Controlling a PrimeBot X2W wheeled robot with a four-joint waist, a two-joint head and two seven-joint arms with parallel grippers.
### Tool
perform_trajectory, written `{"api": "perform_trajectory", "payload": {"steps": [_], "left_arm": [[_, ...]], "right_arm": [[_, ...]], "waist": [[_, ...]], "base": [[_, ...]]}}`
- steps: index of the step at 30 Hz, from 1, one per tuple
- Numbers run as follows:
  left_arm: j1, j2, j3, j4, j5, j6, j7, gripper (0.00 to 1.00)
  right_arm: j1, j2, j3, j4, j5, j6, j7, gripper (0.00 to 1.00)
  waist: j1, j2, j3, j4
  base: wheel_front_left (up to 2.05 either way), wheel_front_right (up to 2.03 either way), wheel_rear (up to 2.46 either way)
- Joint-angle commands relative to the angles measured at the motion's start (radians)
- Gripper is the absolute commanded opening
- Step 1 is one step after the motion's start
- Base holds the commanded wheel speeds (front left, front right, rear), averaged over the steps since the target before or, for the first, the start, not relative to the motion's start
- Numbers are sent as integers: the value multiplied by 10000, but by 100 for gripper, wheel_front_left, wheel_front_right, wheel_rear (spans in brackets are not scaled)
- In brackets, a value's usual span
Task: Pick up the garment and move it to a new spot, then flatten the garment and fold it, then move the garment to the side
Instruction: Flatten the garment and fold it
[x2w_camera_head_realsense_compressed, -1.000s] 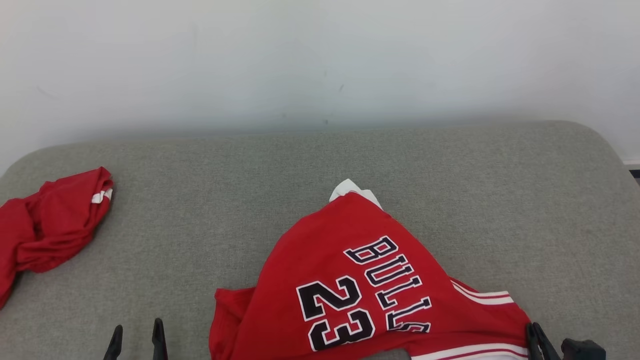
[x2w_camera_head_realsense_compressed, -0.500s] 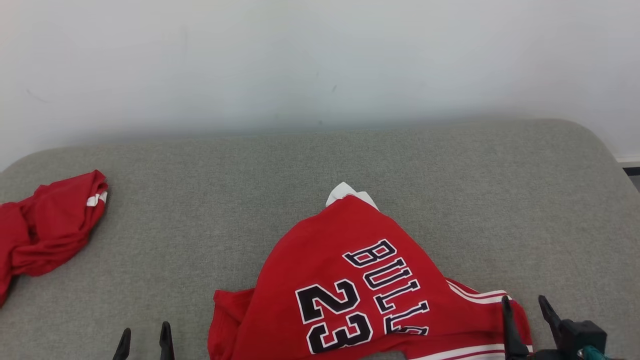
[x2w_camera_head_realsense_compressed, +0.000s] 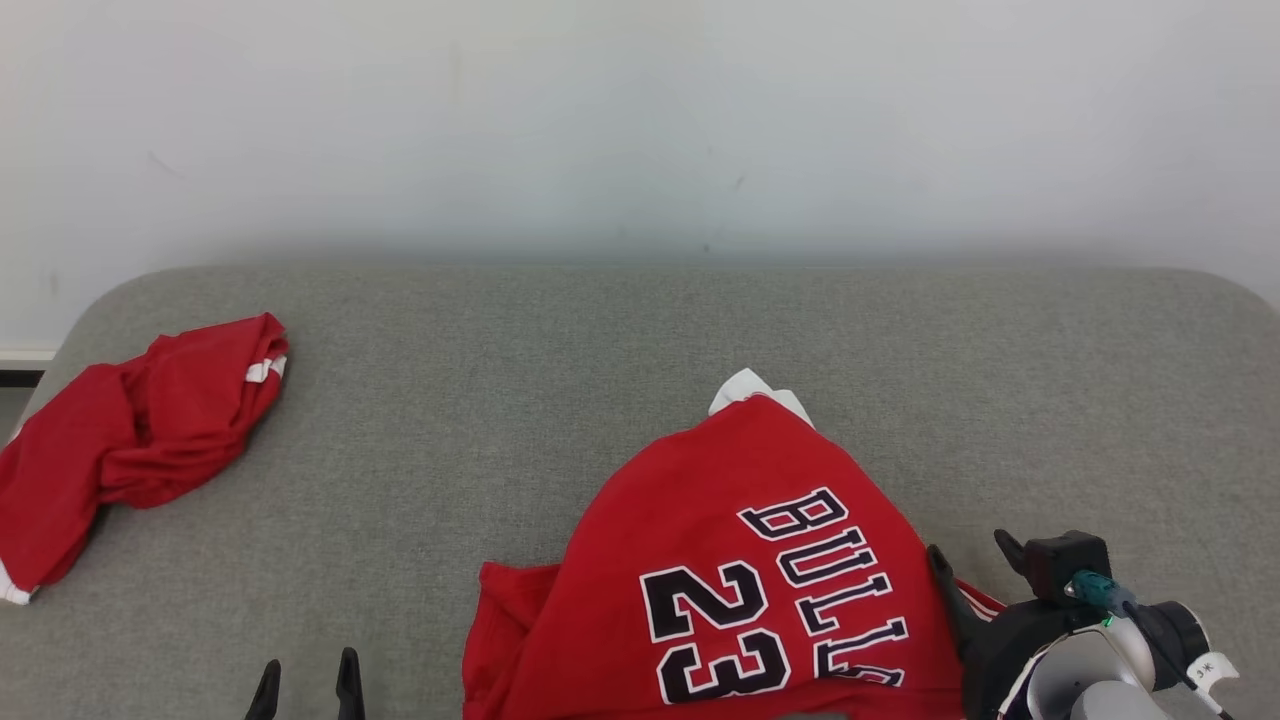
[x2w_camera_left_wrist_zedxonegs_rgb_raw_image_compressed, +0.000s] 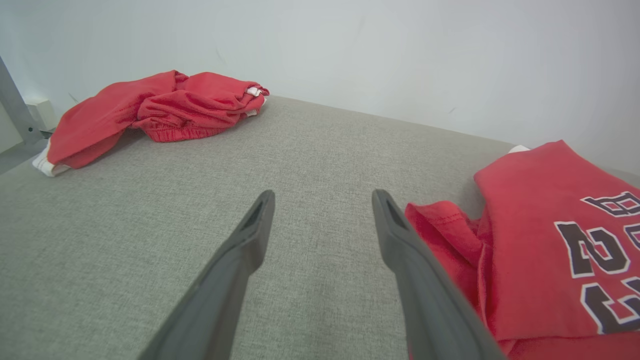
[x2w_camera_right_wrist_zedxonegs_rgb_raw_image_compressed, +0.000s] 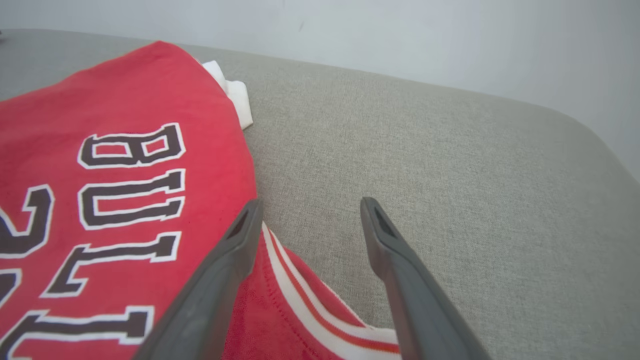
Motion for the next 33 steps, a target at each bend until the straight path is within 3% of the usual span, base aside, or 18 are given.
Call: {"api": "perform_trajectory", "payload": {"steps": [1,13,14,15,16,17,23,33], "left_arm": [[96,-13,-30,42,-48,9,-35,100],[-20,-12,0,82,-82,17,-35,100],[-67,-12,-6,87,-71,16,-35,100],[-67,-12,-6,87,-71,16,-35,100],[-122,-12,-5,87,-56,16,-35,100],[-173,-12,-5,83,-47,15,-35,100],[-266,-14,18,82,-6,12,-35,100],[-714,-11,-158,53,-98,10,-35,100]], "right_arm": [[-145,-135,265,232,214,-22,235,100],[-824,-854,2184,1460,1371,-22,1843,100],[-923,-838,2300,1517,1547,-22,1951,61],[-923,-838,2300,1517,1547,-22,1951,61],[-1029,-861,2395,1548,1697,-23,2014,13],[-1142,-915,2514,1597,1797,-23,2099,0],[-1932,-1090,2510,1613,2223,-23,1709,0],[-3830,-1007,1142,2534,1705,-23,596,0]], "waist": [[0,0,-23,208],[0,0,116,368],[0,0,136,374],[0,0,136,374],[0,0,174,383],[0,0,203,391],[0,0,416,417],[0,0,1125,610]], "base": [[0,0,0],[0,0,0],[0,0,0],[0,0,0],[0,0,0],[0,0,0],[0,0,0],[0,0,0]]}}
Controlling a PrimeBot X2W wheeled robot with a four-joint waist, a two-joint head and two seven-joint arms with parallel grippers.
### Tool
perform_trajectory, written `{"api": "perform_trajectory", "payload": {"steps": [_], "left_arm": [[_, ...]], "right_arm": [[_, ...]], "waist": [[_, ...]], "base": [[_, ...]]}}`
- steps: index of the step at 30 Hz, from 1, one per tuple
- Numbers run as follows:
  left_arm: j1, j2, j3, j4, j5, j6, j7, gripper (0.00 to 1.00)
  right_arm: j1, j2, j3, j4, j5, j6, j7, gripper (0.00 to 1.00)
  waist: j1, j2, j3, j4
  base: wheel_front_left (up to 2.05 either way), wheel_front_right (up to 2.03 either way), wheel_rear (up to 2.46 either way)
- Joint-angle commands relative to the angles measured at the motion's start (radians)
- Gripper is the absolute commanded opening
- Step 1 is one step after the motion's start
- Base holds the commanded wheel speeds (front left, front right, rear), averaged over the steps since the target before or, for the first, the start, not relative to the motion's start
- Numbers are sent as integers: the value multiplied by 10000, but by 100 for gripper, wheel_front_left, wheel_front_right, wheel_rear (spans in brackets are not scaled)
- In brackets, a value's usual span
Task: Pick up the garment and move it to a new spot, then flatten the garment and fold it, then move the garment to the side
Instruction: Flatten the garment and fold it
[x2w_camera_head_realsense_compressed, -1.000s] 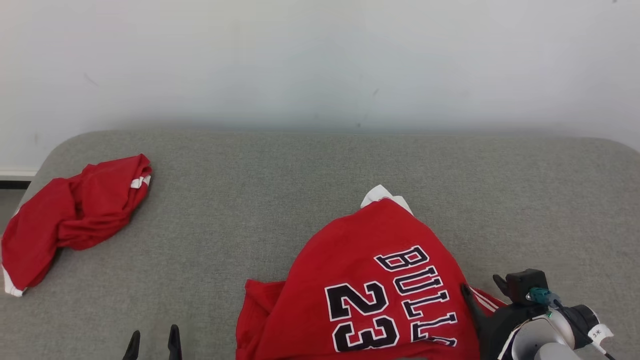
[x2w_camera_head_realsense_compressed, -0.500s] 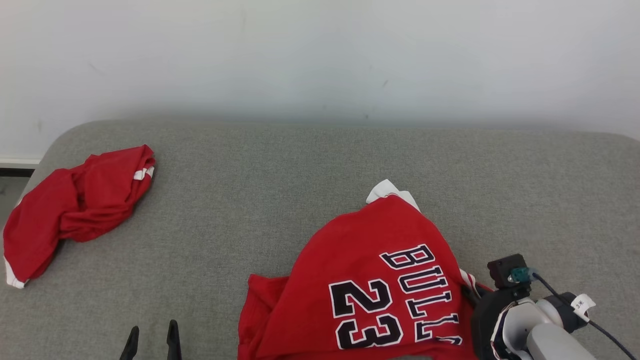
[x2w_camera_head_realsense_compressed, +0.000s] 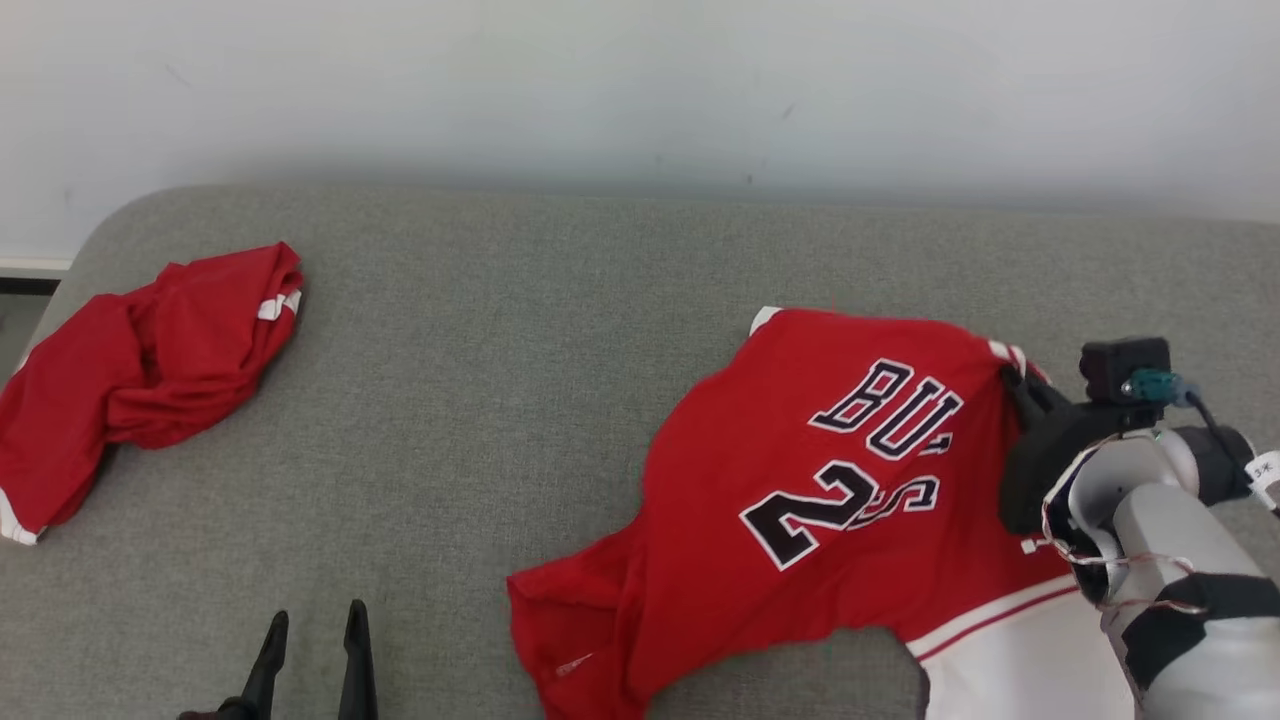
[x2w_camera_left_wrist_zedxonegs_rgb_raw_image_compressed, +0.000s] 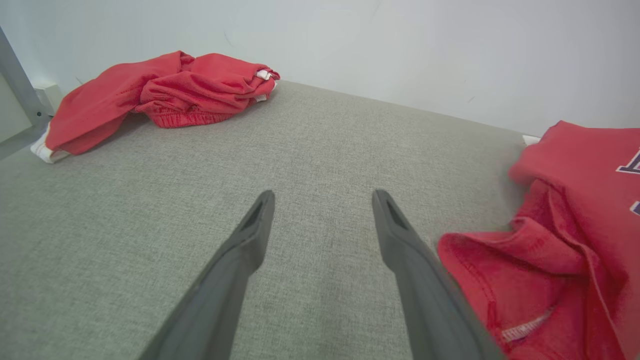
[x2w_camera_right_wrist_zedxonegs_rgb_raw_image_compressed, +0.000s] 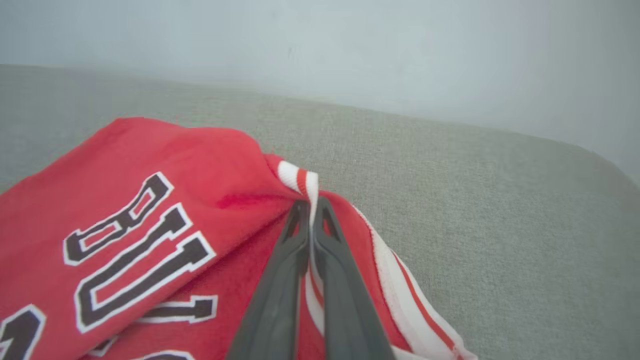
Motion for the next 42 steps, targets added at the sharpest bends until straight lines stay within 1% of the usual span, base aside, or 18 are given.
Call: {"api": "perform_trajectory", "payload": {"steps": [1,5,10,11,12,13,18,19,20,23,26,28,31,35,38,42], "left_arm": [[-159,-7,-4,-14,-45,10,-35,100],[-332,-9,-125,42,-73,10,-35,100],[-494,-9,-286,151,-94,9,-35,100],[-480,-9,-298,177,-90,9,-35,100],[-466,-9,-301,191,-92,9,-35,100],[-432,-9,-297,198,-93,9,-35,100],[-136,-7,-336,212,-22,9,-35,100],[-6,-10,-324,190,6,9,-35,100],[49,-9,-321,179,15,9,-35,100],[218,-7,-291,136,69,9,-35,100],[290,-7,-304,101,118,9,-35,100],[346,-10,-358,48,158,9,-36,100],[393,-7,-439,-14,206,9,-35,100],[405,-7,-507,-48,191,9,-35,100],[465,-10,-596,-54,187,10,-35,100],[488,-9,-751,-77,239,9,-35,100]], "right_arm": [[-234,69,-155,117,-119,-23,-117,0],[-951,161,-857,848,-431,-23,-510,0],[-1461,283,-1336,1839,-928,-23,-921,0],[-1515,305,-1376,1998,-1026,-23,-1023,33],[-1553,339,-1404,2152,-1109,-23,-1121,86],[-1570,377,-1449,2296,-1169,-23,-1244,100],[-1526,433,-1561,2654,-1486,-23,-2187,100],[-1400,502,-1544,2672,-1548,-23,-2559,100],[-1303,535,-1534,2638,-1559,-23,-2705,100],[-1004,668,-1533,2298,-1480,-23,-3033,100],[-686,766,-1480,1835,-1441,-23,-3131,100],[-245,809,-1525,779,-1370,-23,-3154,100],[982,1019,-1656,-999,-1270,-23,-3147,100],[2528,1551,-1999,-3084,-1108,-23,-3154,100],[3634,1976,-2234,-4269,-1144,-23,-3150,100],[4686,2335,-2263,-5510,-1502,-23,-3139,100]], "waist": [[-1,-1,206,124],[-1,-1,405,281],[-1,-1,449,503],[-1,-1,416,524],[-1,-1,376,531],[-1,-1,326,523],[-1,-1,-51,329],[-1,-1,-221,189],[-1,-1,-307,114],[-1,-1,-530,-108],[-1,-1,-656,-249],[-1,-1,-710,-369],[-1,-1,-736,-521],[-1,-1,-758,-699],[-1,-1,-754,-824],[-1,-1,-717,-943]], "base": [[0,0,0],[0,0,0],[0,0,0],[0,0,0],[0,0,0],[0,0,0],[0,0,0],[0,0,0],[0,0,0],[0,0,0],[0,0,0],[0,0,0],[0,0,0],[0,0,0],[0,0,0],[0,0,0]]}}
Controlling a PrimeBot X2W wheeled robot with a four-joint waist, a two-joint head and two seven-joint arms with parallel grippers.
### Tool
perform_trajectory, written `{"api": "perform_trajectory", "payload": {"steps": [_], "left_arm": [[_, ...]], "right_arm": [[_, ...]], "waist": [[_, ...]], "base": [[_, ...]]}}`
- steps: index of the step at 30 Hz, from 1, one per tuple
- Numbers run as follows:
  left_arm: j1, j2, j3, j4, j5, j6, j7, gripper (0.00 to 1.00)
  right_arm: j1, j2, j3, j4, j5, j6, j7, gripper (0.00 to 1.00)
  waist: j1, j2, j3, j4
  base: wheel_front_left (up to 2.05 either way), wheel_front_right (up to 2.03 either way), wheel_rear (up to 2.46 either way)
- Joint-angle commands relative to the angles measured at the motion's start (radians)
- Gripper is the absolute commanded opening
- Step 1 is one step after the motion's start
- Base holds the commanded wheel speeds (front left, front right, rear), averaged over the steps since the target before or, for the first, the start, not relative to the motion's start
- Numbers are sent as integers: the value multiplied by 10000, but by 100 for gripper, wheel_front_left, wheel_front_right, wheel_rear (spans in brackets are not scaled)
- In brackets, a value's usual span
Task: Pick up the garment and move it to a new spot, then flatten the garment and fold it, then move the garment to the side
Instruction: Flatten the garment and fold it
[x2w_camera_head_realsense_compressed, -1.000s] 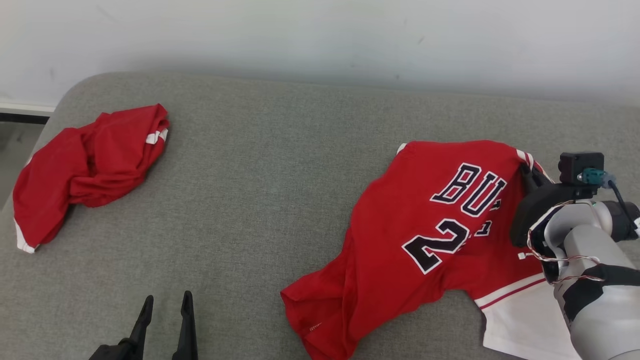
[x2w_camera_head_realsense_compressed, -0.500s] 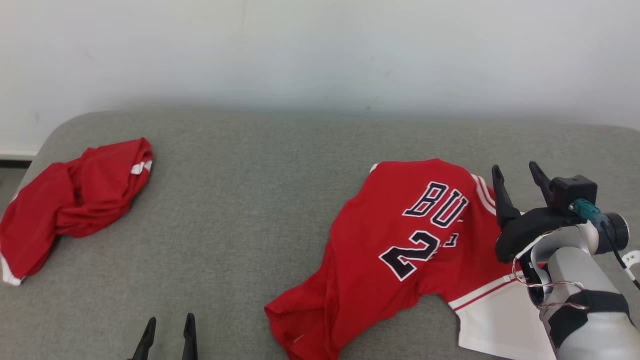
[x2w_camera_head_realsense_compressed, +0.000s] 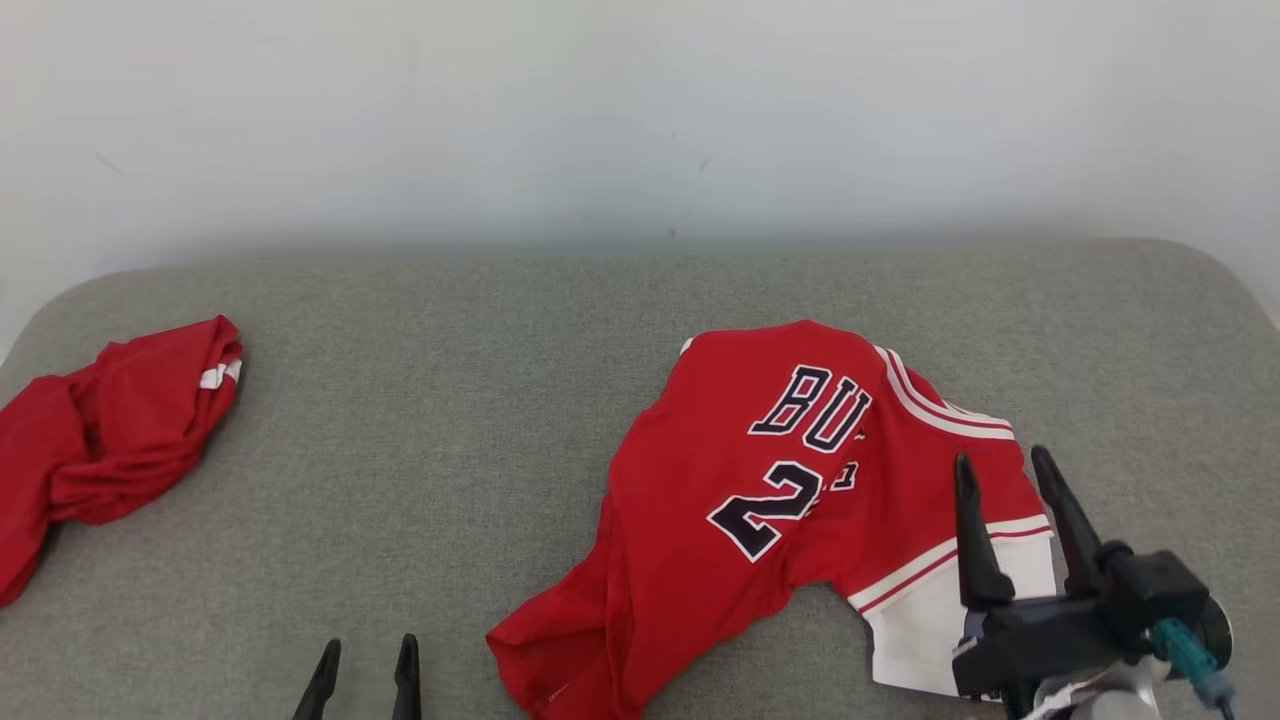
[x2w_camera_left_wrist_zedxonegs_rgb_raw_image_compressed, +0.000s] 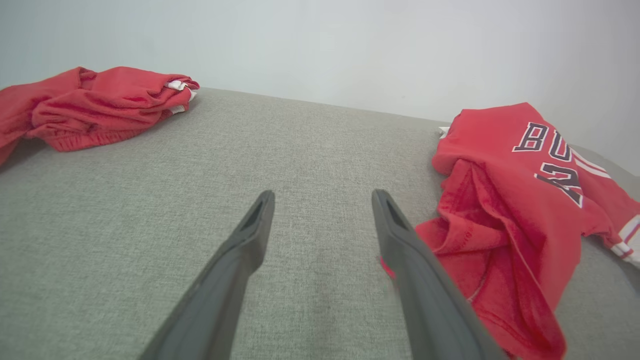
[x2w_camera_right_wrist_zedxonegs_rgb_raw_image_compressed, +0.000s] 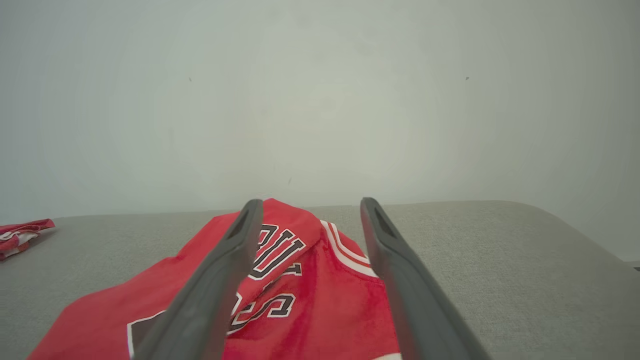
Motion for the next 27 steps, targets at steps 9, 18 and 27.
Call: {"api": "perform_trajectory", "payload": {"steps": [9,18,27], "left_arm": [[17,12,-844,30,289,9,-35,100],[-13,680,-3642,337,258,10,-35,100],[-630,1025,-5240,1260,36,10,-35,100]], "right_arm": [[1407,436,174,-1172,-506,-23,0,100],[1692,468,421,-1080,3,-23,-1,100],[1596,473,441,-1025,102,-23,-1,100]], "waist": [[0,-1,88,-125],[0,-1,69,-158],[0,-1,142,-306]], "base": [[0,0,0],[0,0,0],[0,0,0]]}}
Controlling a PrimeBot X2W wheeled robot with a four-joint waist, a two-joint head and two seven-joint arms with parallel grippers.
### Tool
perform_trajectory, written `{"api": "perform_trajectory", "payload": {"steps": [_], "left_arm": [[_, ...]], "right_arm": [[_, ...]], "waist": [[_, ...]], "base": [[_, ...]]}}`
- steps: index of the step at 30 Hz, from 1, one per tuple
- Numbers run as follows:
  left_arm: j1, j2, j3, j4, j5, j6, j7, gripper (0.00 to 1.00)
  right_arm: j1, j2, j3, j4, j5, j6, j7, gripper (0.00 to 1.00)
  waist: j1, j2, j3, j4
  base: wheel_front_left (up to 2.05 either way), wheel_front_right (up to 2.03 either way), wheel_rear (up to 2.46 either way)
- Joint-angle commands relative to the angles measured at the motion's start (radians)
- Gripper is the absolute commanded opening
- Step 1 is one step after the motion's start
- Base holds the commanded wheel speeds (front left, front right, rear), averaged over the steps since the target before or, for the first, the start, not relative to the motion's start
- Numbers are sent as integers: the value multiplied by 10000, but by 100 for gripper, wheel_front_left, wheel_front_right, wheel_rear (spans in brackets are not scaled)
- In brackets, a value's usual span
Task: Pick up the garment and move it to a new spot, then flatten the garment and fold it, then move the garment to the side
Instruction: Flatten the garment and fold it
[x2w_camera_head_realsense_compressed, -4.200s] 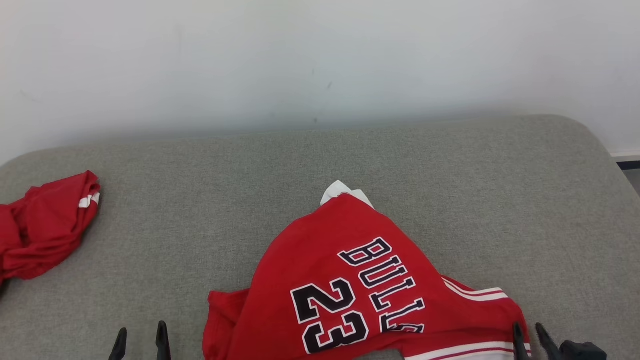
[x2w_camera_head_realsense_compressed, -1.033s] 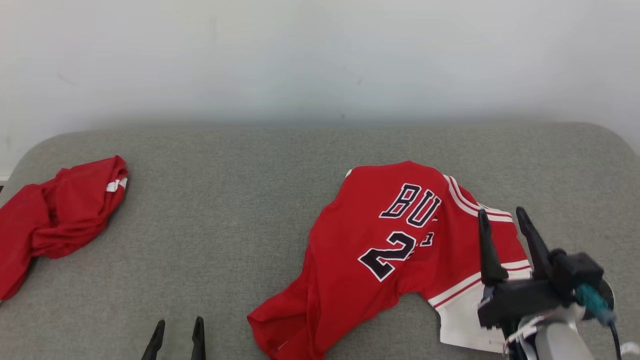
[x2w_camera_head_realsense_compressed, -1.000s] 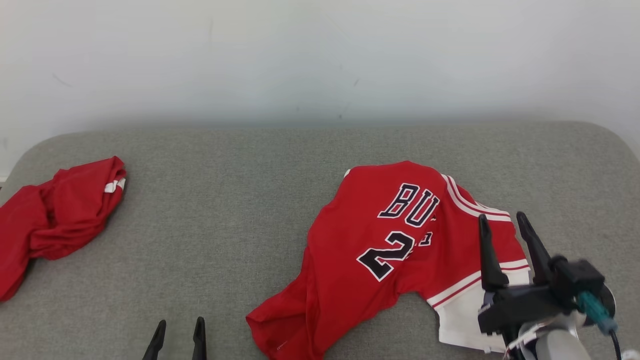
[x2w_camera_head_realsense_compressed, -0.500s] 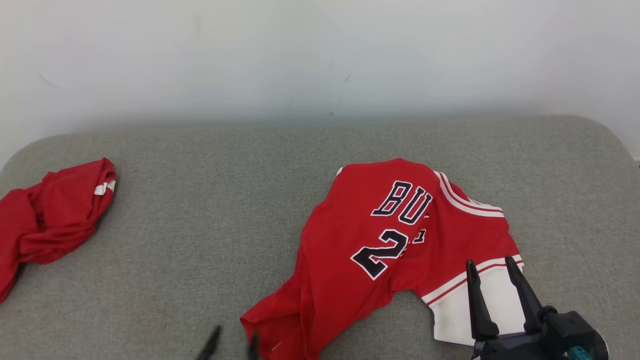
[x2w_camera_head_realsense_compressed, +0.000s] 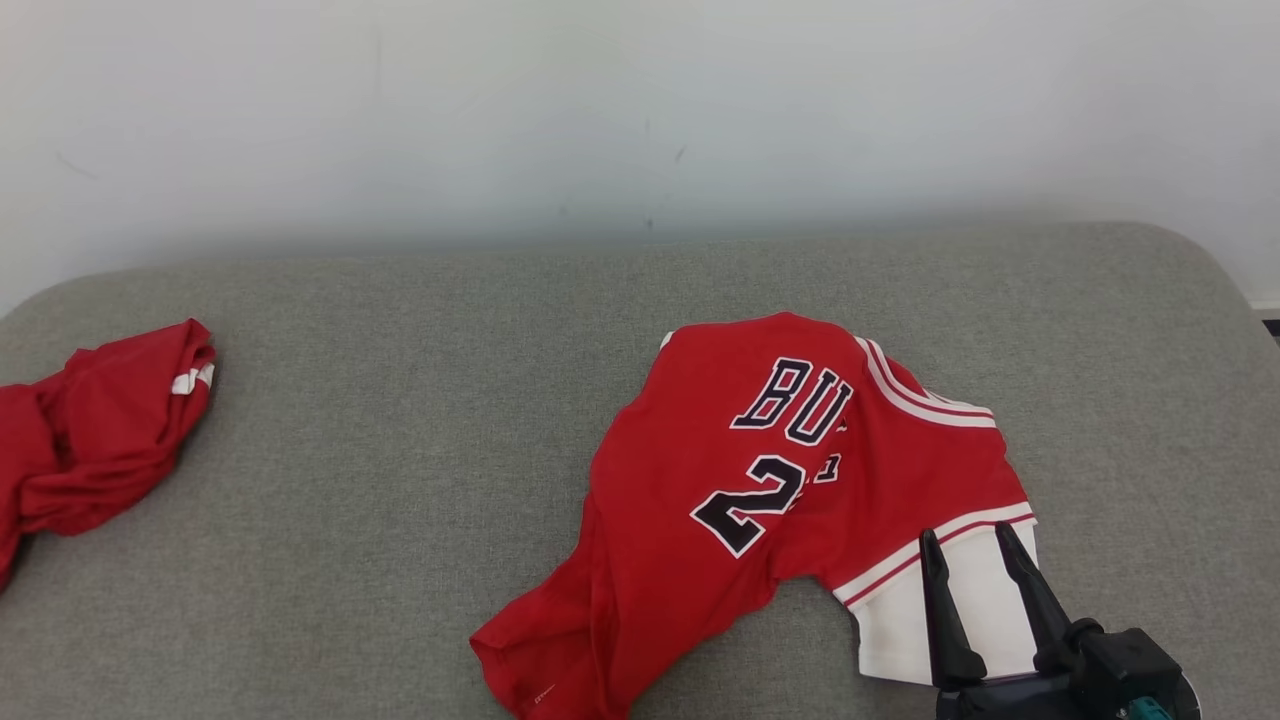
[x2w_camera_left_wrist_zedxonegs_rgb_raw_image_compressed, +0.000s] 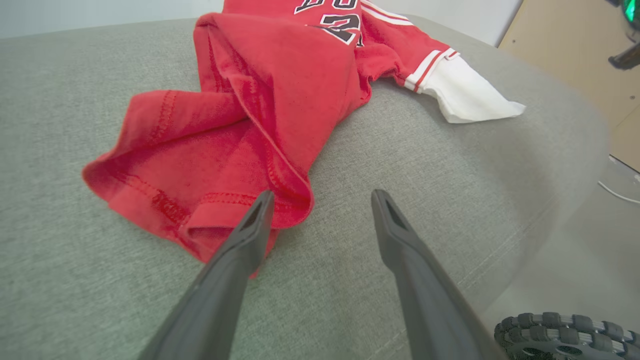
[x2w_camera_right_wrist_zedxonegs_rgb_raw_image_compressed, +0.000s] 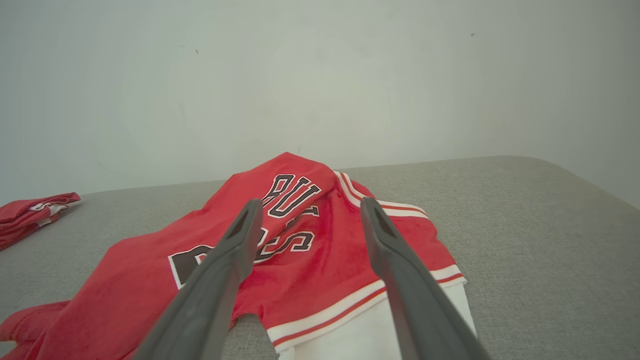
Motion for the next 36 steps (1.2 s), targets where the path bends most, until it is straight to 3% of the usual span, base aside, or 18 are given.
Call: {"api": "perform_trajectory", "payload": {"steps": [1,12,14,15,22,30,36], "left_arm": [[-135,33,-42,75,-18,12,-35,100],[-1289,-267,-299,1894,54,12,-35,100],[-1506,-366,-332,2091,-10,12,-35,37],[-1594,-401,-324,2067,-69,12,-35,0],[-1467,-234,-9,957,-570,12,-35,0],[-1531,884,327,-956,-1128,12,-35,0],[-2394,1721,507,-984,-1580,12,-33,0]], "right_arm": [[-40,25,0,18,50,-23,1,100],[60,24,47,140,1,-23,-1,100],[44,24,71,162,-23,-23,1,100],[47,25,75,165,-23,-23,-1,100],[300,22,-59,153,69,-23,-1,100],[303,21,-131,200,223,-23,1,100],[-62,22,-20,343,263,-23,1,100]], "waist": [[0,0,13,-16],[0,0,51,-151],[0,0,42,-174],[0,0,35,-180],[0,0,-82,-4],[0,0,-100,362],[0,0,122,349]], "base": [[0,0,0],[0,0,0],[0,0,0],[0,0,0],[0,0,0],[0,0,0],[0,0,0]]}}
